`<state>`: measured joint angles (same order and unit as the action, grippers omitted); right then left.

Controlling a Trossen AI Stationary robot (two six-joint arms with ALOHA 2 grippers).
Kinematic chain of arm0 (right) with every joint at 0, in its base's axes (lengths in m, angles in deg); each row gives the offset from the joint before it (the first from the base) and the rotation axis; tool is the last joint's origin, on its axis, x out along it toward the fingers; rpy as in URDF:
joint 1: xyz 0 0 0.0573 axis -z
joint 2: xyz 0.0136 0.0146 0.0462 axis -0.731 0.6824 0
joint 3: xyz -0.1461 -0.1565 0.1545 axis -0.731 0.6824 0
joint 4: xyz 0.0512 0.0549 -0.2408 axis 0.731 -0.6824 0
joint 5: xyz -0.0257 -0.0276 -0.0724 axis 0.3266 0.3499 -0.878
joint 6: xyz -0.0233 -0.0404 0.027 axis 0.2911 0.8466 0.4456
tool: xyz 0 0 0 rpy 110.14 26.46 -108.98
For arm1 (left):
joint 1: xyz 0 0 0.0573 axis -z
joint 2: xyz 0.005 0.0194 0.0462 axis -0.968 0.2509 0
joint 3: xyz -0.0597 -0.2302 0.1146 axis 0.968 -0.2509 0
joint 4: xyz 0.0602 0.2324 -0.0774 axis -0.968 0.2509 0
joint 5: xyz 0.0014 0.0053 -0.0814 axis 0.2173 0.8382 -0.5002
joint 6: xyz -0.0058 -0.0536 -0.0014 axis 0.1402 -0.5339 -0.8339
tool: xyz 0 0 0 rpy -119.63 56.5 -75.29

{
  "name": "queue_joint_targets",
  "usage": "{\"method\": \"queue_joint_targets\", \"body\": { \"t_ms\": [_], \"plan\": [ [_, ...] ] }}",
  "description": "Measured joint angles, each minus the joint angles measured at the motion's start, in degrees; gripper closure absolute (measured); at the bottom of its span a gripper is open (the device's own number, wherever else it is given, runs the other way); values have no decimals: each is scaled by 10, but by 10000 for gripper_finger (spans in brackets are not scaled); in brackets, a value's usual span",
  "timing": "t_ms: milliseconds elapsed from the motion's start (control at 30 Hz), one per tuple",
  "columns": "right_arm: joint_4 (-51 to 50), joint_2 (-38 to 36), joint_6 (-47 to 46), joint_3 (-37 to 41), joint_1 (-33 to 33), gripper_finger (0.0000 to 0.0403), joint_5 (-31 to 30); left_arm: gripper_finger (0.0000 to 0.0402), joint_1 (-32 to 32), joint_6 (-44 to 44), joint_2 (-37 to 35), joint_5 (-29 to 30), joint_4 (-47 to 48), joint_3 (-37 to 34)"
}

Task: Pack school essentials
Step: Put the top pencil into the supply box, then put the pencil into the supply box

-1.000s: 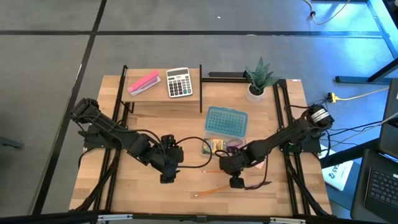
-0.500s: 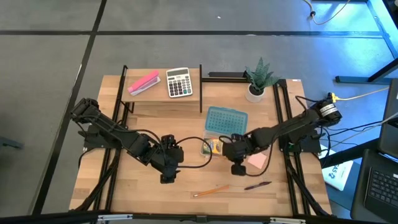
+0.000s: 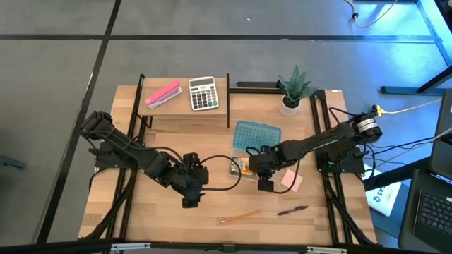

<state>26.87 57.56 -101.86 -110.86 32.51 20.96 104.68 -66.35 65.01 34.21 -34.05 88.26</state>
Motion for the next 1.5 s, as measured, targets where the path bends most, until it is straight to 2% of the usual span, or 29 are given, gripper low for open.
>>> {"method": "queue_joint_targets", "body": {
  "t_ms": [367, 933, 1100, 1233, 1333, 1500],
  "plan": [
    [0, 32, -1, 0, -1, 387, 12, 12, 0, -2, 0, 0, 0, 0],
    [-1, 33, -14, 0, -1, 379, 22, 12, 0, -3, 0, 0, 0, 0],
    [-5, 23, -18, 0, -2, 362, 106, 12, 0, -3, 0, 0, 0, 0],
    [5, 11, -29, 0, -34, 372, 123, 12, 0, -3, 0, 0, 0, 0],
    [50, 9, -14, 0, -74, 385, 141, 12, 0, -3, 0, 0, 1, 0],
    [132, 9, 31, 0, -138, 399, 127, 12, 0, 5, 0, 0, 1, 0]
  ]
}}
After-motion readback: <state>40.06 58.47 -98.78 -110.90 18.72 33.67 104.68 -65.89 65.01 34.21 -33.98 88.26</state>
